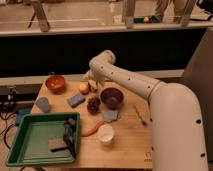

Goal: Place banana in plastic cup

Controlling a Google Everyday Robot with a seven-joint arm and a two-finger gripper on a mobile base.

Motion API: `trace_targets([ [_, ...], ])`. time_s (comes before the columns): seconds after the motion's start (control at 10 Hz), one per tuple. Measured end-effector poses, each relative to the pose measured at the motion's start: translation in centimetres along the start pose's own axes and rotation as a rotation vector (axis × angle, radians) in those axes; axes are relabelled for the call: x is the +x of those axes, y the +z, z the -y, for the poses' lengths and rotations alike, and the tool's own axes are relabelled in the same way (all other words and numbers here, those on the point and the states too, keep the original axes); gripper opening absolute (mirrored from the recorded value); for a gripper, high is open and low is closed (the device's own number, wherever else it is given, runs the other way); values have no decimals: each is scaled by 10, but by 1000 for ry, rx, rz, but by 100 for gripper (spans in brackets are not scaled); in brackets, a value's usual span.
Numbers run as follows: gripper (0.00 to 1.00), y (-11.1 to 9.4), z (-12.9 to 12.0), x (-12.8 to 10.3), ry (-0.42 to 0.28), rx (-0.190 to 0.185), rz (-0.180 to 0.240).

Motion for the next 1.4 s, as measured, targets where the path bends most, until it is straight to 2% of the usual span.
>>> trace_targets([
  [0.3, 80, 10, -4, 5, -18, 10, 11],
  [0.8, 80, 34, -6, 4, -43, 14, 54],
  [1.4, 80, 48, -3, 6, -47, 31, 76],
])
